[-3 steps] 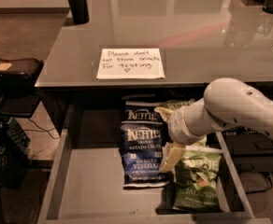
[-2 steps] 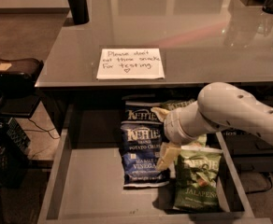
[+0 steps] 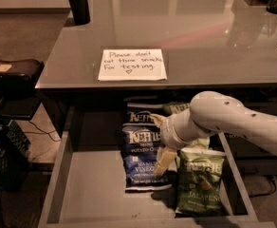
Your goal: Pick blue chip bag from top drawer and place on counter
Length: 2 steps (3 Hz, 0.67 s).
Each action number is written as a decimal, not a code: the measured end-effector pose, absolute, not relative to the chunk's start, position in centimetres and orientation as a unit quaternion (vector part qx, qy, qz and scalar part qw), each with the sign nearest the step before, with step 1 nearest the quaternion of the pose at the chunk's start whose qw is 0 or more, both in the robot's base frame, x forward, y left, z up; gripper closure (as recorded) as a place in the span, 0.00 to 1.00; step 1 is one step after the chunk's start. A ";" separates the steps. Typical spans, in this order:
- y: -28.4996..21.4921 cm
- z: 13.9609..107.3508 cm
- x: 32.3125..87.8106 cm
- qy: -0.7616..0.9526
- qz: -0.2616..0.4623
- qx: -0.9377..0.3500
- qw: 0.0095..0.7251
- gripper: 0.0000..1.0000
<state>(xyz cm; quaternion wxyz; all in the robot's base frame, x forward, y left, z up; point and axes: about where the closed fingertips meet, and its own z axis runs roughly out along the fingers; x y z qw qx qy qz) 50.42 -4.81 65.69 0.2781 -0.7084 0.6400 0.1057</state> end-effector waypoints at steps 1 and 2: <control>-4.8 64.2 51.2 0.645 0.108 -0.706 0.272 0.00; -4.8 63.1 52.0 0.648 0.109 -0.705 0.267 0.19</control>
Offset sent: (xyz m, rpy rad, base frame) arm 0.0268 -0.0025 -0.0377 -0.0161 0.0320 -0.0216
